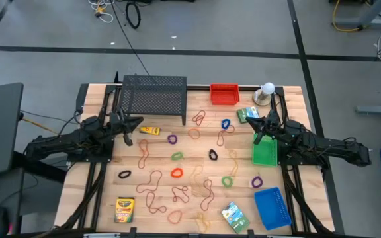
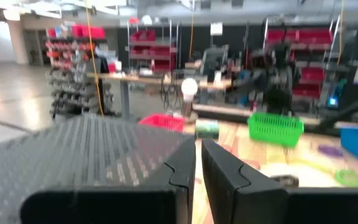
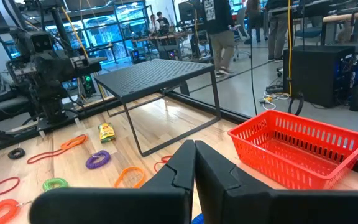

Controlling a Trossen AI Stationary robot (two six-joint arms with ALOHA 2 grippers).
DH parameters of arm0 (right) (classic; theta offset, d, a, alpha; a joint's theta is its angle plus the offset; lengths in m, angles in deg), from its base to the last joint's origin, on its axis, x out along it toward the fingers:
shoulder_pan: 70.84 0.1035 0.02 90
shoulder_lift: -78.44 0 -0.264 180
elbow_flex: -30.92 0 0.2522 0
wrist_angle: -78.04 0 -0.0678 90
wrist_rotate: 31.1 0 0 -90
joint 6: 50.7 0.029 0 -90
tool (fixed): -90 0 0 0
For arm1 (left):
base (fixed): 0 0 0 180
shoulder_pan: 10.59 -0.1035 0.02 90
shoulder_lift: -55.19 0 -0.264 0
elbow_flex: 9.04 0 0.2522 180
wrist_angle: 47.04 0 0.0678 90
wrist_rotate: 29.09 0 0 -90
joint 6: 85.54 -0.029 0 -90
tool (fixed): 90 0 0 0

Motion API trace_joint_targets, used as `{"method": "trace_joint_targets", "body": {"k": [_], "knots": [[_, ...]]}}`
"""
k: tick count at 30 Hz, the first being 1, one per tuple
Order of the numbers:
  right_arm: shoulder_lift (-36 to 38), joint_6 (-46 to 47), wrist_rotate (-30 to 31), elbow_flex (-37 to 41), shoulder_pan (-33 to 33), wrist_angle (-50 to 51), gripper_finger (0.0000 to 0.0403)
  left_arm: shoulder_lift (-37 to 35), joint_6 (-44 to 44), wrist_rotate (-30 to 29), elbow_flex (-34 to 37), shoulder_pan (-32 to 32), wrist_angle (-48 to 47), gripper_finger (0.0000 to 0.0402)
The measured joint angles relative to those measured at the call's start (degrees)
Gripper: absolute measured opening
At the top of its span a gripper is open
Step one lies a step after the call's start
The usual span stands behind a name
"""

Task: Pick & Place Office Desk Supplies
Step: Put the green bin on the shelf

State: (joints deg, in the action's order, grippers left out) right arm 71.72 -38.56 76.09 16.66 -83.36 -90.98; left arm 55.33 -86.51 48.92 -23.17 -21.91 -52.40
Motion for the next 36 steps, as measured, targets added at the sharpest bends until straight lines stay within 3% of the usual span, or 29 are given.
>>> {"method": "trace_joint_targets", "body": {"k": [7, 12, 19, 23, 31, 36], "knots": [[0.0, 0.0, 0.0, 0.02, 0.02, 0.01, 0.0018, 0.0, 3.87, 0.2, 0.0, 0.05, 11.31, 0.0037], [0.0, 0.0, 0.0, 0.0, 0.02, 0.0, 0.0018, 0.0, 14.09, -0.1, -0.01, 0.05, 16.12, 0.0037], [-0.01, 0.0, 0.0, 0.01, 0.01, 0.01, 0.0018, 1.57, 32.36, -10.89, -0.02, 0.05, 21.62, 0.0037], [-0.02, 0.0, -0.02, 0.0, 0.0, 0.01, 0.0018, 2.28, 36.56, -17.28, -0.01, 0.01, 22.89, 0.0037], [-0.02, 0.0, 0.0, 0.02, 0.0, 0.01, 0.0018, 2.65, 36.32, -17.53, 0.01, -0.01, 22.76, 0.0019], [-0.02, 0.0, 0.0, 0.0, 0.0, 0.02, 0.0018, 3.2, 35.29, -10.4, -2.75, -0.01, 16.73, 0.0009]]}}
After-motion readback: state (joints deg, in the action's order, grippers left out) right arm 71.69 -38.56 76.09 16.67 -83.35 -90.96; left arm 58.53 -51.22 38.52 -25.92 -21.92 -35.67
